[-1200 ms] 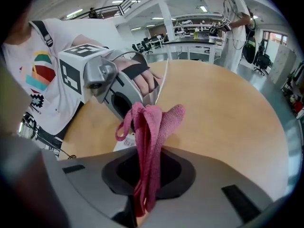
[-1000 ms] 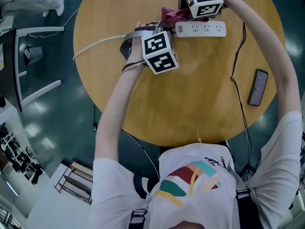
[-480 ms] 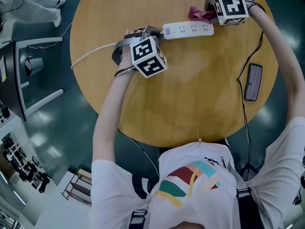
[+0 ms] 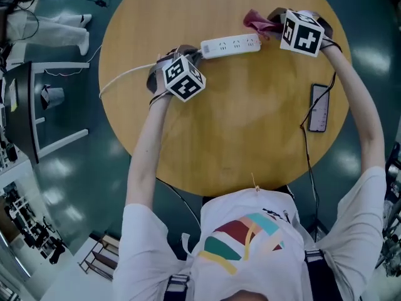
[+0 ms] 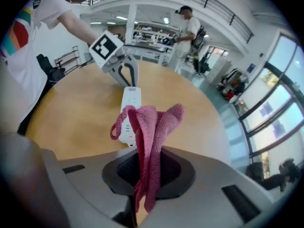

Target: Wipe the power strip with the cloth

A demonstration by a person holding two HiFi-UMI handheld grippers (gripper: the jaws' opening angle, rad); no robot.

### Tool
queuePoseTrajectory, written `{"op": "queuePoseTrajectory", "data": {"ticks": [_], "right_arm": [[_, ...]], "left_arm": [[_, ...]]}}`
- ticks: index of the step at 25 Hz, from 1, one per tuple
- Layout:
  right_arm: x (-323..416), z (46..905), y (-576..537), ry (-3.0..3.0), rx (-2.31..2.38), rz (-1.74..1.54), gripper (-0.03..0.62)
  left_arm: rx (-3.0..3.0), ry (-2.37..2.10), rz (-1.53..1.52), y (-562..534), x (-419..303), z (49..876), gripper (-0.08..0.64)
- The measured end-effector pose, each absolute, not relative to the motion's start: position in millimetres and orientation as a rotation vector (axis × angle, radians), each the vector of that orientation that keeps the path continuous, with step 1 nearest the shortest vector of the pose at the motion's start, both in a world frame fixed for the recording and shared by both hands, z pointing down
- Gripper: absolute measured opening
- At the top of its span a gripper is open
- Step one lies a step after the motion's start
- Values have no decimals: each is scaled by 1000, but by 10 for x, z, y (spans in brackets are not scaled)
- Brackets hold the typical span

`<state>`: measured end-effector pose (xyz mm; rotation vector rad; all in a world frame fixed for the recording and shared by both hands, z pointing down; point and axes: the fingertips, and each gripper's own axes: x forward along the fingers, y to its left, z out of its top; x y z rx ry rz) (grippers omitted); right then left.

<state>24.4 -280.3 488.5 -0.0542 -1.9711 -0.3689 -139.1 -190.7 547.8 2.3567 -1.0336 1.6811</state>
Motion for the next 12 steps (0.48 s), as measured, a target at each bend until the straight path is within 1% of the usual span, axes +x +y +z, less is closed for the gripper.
{"op": "queuePoseTrajectory", "data": {"ticks": [3, 6, 10, 12], "right_arm": [[331, 4369, -2690, -2127, 176, -361, 40], [496, 3972, -2385, -2276, 339, -257, 40], [572, 3682, -1767, -2387, 326, -166, 38], [580, 3568, -1520, -2410, 315, -171, 40]], "left_arm": [[2291, -1265, 1557, -1829, -1466, 5331, 74], [2318, -1401, 1462, -1715, -1392, 5166, 74], [2402, -1633, 1356, -1710, -1385, 4764, 74], [2367, -1743, 1170, -1729, -1381, 4447, 74]]}}
